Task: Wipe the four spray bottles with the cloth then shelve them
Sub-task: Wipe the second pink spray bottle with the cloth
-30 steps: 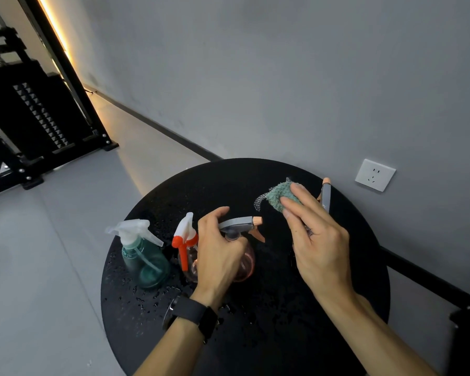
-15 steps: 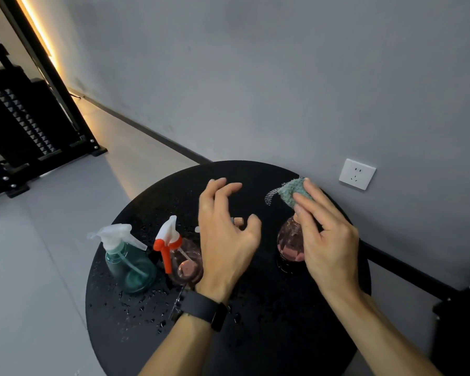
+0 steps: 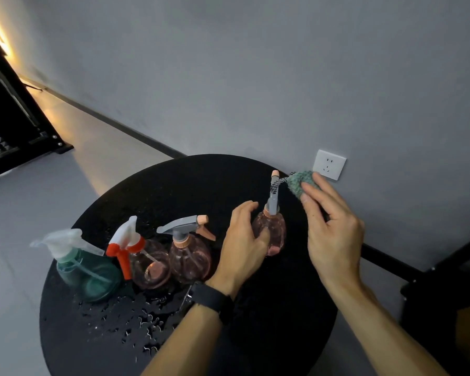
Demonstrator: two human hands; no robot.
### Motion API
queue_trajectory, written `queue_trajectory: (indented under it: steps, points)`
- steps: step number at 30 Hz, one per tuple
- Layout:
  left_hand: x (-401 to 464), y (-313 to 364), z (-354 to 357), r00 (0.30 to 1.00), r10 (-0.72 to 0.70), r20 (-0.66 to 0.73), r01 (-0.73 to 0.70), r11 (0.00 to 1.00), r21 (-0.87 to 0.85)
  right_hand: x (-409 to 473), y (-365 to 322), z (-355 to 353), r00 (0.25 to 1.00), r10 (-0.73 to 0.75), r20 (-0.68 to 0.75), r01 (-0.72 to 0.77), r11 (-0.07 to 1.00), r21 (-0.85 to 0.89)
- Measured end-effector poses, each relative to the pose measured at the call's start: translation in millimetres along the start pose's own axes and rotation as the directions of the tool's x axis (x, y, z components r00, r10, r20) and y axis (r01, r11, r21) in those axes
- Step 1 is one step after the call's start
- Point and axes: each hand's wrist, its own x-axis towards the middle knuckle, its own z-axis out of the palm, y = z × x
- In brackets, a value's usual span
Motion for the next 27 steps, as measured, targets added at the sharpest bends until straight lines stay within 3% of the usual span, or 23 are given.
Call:
queue_trajectory:
  steps: [7, 13, 18, 23, 27]
  points:
    - [19, -19, 16, 0.983, -0.123, 0.138, 0.137, 0.985, -0.100, 3, 7, 3, 1.000, 0.027, 0.002, -0.027, 1.000, 0.003]
    - [31, -19, 28, 0.988, -0.105, 0.110, 0.125, 0.974, -0.187, 4, 10, 7, 0.999, 0.047, -0.001, -0.047, 0.999, 0.003]
    - [33, -18, 24, 0.997, -0.074, 0.024, 0.076, 0.992, -0.097, 3, 10, 7, 0.998, 0.056, 0.013, -0.057, 0.998, 0.014]
    - [29, -18, 16, 0.989, -0.119, 0.089, 0.133, 0.975, -0.178, 4, 11, 5, 0.998, 0.063, 0.018, -0.063, 0.998, 0.022]
    - [26, -22, 13, 0.990, -0.101, 0.101, 0.114, 0.984, -0.135, 3, 12, 3, 0.997, 0.076, 0.016, -0.076, 0.997, 0.024]
